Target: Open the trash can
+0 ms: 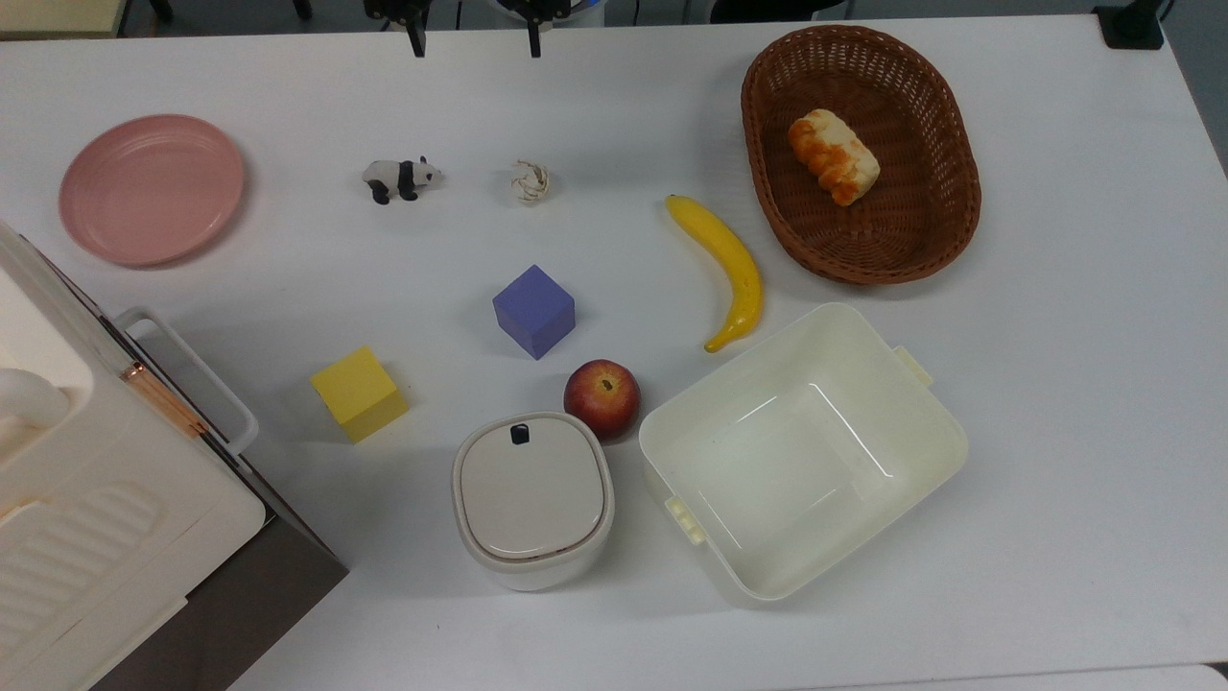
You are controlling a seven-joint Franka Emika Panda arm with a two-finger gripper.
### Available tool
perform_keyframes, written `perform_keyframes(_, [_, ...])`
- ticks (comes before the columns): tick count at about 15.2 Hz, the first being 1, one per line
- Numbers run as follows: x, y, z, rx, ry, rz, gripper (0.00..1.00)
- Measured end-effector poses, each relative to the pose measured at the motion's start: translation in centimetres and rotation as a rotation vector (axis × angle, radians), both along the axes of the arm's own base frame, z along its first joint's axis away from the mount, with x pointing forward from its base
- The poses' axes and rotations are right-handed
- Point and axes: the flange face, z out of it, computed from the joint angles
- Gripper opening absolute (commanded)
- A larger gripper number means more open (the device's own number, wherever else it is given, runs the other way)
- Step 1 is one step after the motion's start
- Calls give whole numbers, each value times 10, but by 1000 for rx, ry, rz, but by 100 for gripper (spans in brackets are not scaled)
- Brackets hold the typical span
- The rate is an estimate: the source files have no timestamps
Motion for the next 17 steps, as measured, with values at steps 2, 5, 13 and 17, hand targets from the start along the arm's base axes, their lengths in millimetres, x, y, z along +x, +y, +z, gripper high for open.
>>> perform_keyframes(2, [2,2,-4,0,-3,4,100])
perform_keyframes(5, [3,10,-13,0,11,19,100])
perform_keyframes(13, [4,18,-17,0,19,33,31])
perform_keyframes(17, [4,17,-18,0,19,32,0])
